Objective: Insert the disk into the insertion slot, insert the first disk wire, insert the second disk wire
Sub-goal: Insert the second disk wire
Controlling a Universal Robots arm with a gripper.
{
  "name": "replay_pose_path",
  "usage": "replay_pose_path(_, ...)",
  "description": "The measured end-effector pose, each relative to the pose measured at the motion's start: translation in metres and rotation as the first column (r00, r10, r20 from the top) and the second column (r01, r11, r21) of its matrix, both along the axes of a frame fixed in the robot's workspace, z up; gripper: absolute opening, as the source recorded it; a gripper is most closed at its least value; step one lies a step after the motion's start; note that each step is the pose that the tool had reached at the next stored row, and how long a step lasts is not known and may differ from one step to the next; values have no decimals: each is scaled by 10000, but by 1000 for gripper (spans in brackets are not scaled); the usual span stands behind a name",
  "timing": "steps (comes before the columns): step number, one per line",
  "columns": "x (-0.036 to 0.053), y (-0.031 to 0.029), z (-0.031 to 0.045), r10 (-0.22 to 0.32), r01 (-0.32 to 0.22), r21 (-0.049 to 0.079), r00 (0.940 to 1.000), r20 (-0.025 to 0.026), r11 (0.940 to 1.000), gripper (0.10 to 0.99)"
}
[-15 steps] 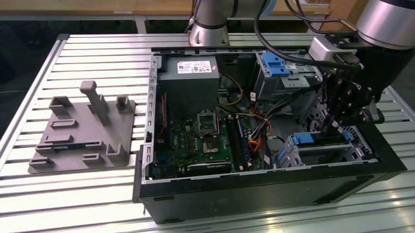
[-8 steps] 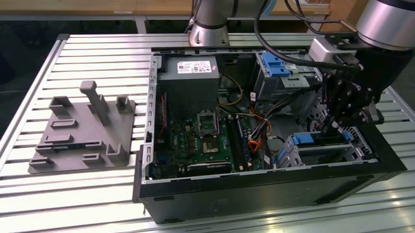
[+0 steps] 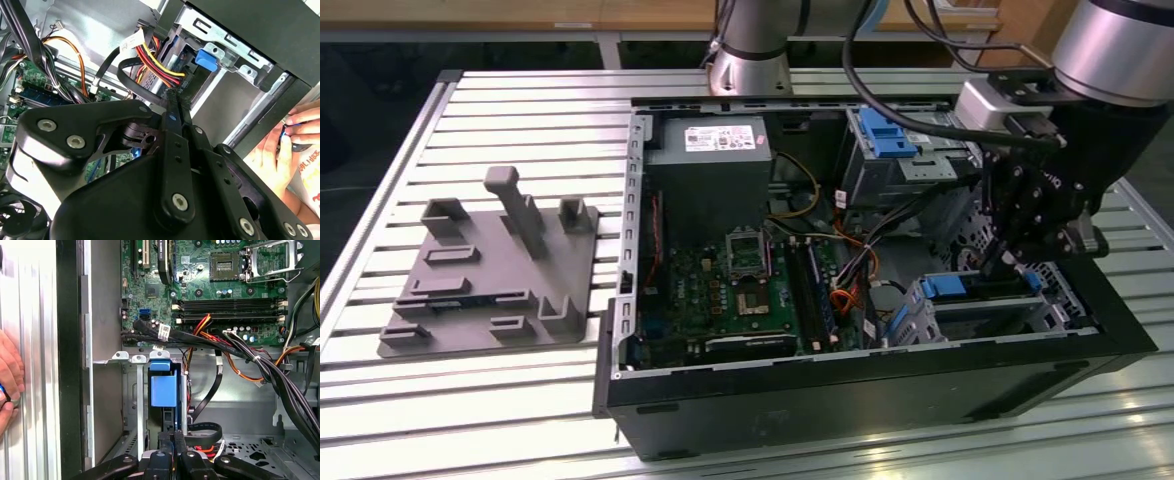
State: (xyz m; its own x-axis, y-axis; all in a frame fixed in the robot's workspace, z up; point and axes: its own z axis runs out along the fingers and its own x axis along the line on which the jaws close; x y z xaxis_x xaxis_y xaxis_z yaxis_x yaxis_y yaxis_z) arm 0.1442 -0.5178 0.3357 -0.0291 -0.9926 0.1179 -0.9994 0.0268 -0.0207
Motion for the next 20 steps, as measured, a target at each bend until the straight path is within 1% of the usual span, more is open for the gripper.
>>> replay_pose_path(7,8,-1,-19,0,0,1,10000,0,10000,145)
replay_pose_path(20,12,-14,-25,0,0,0,10000,0,10000,145)
